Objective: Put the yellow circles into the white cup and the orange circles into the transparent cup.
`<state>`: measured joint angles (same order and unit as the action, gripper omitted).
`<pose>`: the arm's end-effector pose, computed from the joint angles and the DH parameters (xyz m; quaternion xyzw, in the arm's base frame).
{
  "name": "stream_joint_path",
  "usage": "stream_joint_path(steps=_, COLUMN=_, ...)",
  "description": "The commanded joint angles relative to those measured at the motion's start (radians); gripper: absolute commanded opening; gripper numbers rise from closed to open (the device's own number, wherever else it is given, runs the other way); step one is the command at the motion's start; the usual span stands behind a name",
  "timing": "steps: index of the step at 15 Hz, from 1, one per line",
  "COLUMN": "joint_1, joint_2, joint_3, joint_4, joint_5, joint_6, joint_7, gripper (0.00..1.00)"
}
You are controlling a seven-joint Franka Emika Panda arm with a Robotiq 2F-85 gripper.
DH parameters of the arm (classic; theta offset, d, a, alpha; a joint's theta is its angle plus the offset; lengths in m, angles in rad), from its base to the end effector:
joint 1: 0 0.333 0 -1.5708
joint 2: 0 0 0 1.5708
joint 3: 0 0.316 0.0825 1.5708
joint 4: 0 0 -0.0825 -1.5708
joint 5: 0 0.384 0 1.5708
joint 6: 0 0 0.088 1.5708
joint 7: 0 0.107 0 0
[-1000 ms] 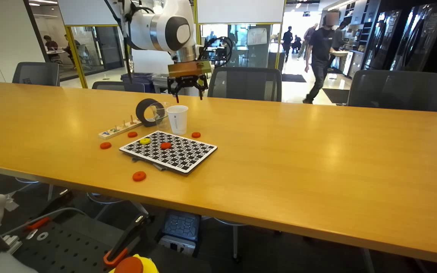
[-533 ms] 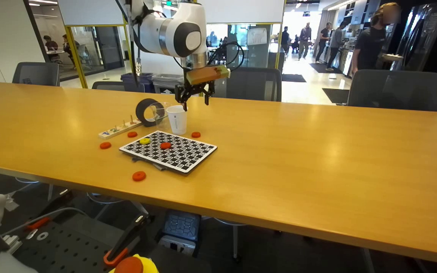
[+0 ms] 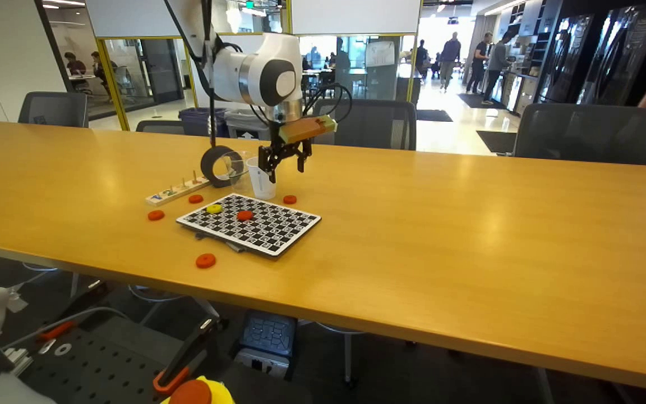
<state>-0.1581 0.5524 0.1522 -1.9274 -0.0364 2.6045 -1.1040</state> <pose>0.6384 -0.0079 0.2150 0.8502 0.5216 0.0710 0.0103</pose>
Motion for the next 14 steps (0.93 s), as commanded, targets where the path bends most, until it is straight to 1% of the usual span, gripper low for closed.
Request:
stream_joint_path(steps=1, joint_1=0.076, joint_2=0.068, joint_3=-0.074, joint_4=0.071, joint_5=-0.088, joint_6=0.008, joint_7=0.08, gripper=1.0)
stream_joint_path(steps=3, joint_1=0.095, joint_2=0.096, joint_3=-0.093, joint_4=0.093, joint_5=-0.125, joint_6=0.005, joint_7=0.109, gripper=1.0)
stream_joint_path(steps=6, joint_1=0.099, joint_2=0.131, joint_3=-0.096, joint_4=0.124, joint_5=-0.145, joint_6=-0.002, joint_7=0.13, gripper=1.0)
stream_joint_path(steps=14, joint_1=0.08, joint_2=0.183, joint_3=-0.079, joint_4=0.172, joint_5=-0.135, joint_6=0.001, joint_7=0.125, gripper=1.0)
